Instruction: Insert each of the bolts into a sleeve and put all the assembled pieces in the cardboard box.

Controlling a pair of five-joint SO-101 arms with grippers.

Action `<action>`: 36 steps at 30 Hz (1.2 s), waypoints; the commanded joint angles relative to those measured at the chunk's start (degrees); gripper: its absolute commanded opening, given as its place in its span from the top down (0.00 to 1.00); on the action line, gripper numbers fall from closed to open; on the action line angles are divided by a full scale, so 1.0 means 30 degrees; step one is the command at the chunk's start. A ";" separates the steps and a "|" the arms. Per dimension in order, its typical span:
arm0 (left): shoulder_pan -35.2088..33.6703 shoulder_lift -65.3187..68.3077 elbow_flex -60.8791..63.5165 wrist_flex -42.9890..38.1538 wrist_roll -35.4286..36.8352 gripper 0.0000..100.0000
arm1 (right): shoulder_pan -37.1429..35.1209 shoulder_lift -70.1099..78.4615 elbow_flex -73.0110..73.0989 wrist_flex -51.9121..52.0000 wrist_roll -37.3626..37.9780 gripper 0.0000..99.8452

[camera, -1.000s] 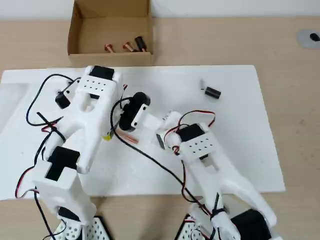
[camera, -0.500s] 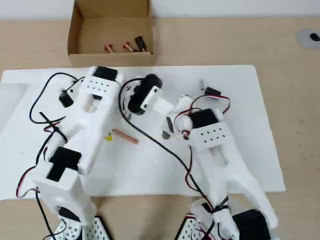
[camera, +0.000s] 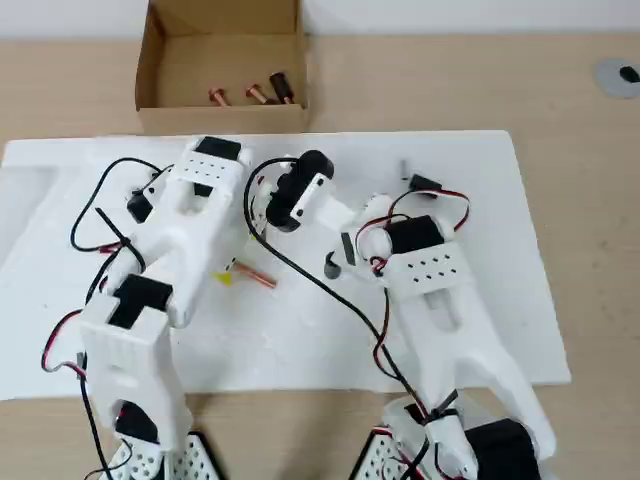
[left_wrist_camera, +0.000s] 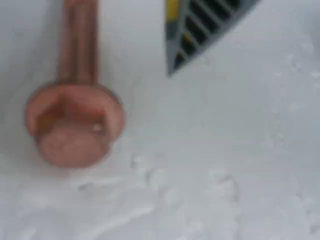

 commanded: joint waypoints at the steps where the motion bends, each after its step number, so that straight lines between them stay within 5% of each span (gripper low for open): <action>1: -0.1670 0.1011 -0.0879 -0.0264 0.0879 0.66 | 0.0220 -0.0103 -0.1216 0.0000 0.0176 0.76; 11: -0.2491 0.1304 -0.0938 0.1289 0.2081 0.68 | 0.0220 -0.0103 -0.1216 0.0000 0.0176 0.76; 19: -0.4923 0.1421 -0.0967 0.1201 0.1641 1.00 | 0.0190 -0.0103 -0.1216 0.0000 0.0117 0.76; 32: -0.3370 0.1275 -0.1436 0.1495 -0.0088 0.99 | 0.0190 -0.0103 -0.1216 0.0000 0.0117 0.76; 36: -0.3370 0.1245 -0.3751 0.3810 -0.1934 0.96 | 0.0190 -0.0103 -0.1187 0.0000 0.0117 0.76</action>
